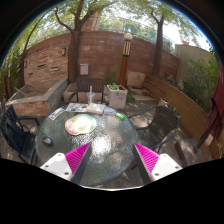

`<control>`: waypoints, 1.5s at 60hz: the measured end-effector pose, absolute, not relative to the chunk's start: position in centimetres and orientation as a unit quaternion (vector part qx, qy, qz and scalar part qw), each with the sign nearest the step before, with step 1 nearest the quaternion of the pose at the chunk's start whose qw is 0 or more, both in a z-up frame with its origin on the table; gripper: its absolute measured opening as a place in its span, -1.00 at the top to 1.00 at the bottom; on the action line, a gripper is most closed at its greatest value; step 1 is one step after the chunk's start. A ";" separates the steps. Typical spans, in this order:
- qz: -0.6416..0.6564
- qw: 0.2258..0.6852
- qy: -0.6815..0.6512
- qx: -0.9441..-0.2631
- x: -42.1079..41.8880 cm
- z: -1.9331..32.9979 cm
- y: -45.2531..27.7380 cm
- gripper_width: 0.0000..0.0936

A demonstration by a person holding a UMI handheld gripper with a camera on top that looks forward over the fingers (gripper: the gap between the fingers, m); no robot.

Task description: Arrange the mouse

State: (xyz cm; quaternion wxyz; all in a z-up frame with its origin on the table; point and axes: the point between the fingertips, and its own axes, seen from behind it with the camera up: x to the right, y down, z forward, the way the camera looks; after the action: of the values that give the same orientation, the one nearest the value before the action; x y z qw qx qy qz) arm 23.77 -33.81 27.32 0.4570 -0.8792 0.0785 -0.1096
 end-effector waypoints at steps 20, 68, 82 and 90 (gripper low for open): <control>-0.086 0.404 0.054 -0.909 19.4 18.5 -36.1 -0.84; -0.016 0.386 -0.076 -0.919 -10.5 -0.7 -11.2 -0.79; -0.021 0.387 -0.057 -0.920 -9.9 -1.3 -5.9 -0.64; 0.004 0.378 -0.061 -0.924 -10.5 -1.8 -5.0 -0.13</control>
State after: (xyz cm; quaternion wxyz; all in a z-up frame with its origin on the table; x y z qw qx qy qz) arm -10.52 -5.01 -1.83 0.3781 -0.9238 -0.0609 0.0041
